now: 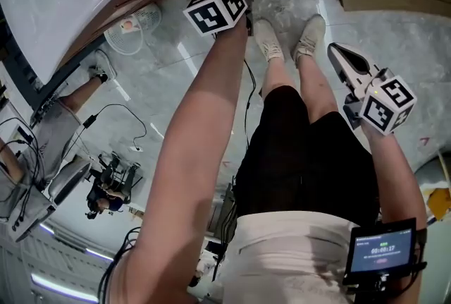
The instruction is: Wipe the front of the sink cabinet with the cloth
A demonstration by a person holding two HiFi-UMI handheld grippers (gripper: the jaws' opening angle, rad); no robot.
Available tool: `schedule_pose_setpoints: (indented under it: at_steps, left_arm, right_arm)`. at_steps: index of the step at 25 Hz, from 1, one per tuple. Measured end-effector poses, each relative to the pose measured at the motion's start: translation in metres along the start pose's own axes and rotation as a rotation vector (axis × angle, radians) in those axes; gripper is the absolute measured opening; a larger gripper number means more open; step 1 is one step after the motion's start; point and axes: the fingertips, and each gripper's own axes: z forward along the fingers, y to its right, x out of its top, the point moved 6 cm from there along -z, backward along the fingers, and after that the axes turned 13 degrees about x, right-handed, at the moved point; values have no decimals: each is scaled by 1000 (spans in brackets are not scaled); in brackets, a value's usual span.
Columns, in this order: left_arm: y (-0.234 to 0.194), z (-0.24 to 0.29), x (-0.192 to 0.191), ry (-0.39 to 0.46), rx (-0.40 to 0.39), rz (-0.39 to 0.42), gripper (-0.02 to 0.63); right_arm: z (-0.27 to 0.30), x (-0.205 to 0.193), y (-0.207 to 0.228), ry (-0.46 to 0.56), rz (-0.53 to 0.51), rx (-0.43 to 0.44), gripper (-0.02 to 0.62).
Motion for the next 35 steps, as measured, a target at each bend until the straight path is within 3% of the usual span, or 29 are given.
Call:
schedule_pose_setpoints:
  at_steps: [4,10,17,28,35]
  left_arm:
    - [-13,-6,-4,22,35,-17,169]
    - [-45,-18,-10,56,102,-123,169]
    - [-79,-40,-10,110,159,-164,167]
    - [-117,-32,-29,46,196,-133,167]
    - [-124,-16,-34,6,270,-164,167]
  right_arm:
    - [-2,-4,1,-27,0,2,12]
    - [7,-4,-3,-75,-13,17,12]
    - [15,5,-3,-87,-29,27,12]
    - [19,8,-4,-59,-29,44,12]
    - [6,-3,0,-37,0,19,12]
